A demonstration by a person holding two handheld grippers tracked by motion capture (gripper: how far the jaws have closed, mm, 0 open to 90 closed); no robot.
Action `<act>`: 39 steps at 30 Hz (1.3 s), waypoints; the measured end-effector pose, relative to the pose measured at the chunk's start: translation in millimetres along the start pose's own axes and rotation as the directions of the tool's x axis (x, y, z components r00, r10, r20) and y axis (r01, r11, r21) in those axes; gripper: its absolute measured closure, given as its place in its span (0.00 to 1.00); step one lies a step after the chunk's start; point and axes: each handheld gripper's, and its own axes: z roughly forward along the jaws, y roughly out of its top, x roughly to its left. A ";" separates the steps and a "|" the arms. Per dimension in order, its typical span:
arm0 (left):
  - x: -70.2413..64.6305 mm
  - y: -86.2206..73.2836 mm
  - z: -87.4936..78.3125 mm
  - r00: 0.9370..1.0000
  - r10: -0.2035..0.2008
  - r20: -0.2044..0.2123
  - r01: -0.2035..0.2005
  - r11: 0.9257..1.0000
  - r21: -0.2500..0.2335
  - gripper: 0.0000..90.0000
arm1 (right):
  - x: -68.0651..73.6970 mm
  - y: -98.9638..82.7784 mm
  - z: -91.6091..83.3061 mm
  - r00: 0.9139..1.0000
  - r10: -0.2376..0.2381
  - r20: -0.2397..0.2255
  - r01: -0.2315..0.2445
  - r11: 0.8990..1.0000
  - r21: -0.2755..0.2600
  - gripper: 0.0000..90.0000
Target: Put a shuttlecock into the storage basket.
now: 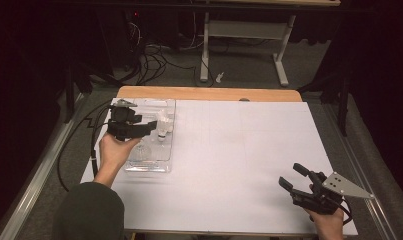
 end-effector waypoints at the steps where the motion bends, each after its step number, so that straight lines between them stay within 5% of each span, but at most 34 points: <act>1: 0.0 -0.4 -1.2 1.000 0.001 0.000 -0.001 1.000 -0.003 0.42 | -0.3 0.0 -0.3 1.000 0.002 0.000 -0.002 1.000 -0.001 0.31; 39: -17.5 -14.5 -46.8 0.999 0.049 0.017 -0.046 0.988 -0.145 0.42 | -2.8 -1.3 -4.1 1.000 0.009 0.025 -0.008 1.000 -0.024 0.31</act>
